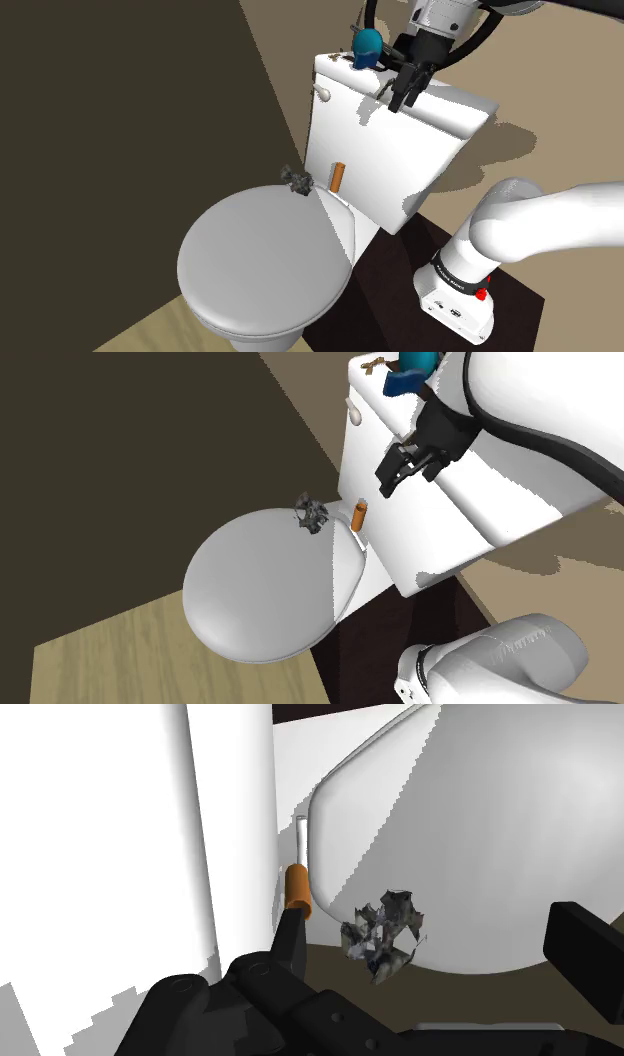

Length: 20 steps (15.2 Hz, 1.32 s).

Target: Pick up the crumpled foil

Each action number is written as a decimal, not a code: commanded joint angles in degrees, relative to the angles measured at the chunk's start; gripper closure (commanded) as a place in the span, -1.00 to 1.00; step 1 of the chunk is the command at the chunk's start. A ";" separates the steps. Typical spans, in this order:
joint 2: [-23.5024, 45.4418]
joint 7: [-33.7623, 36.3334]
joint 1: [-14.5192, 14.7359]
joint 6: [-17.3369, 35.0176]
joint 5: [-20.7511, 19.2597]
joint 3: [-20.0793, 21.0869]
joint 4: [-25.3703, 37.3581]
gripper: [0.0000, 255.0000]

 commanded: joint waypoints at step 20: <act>31.02 26.97 -4.87 33.90 -10.12 20.82 -2.36 -1.00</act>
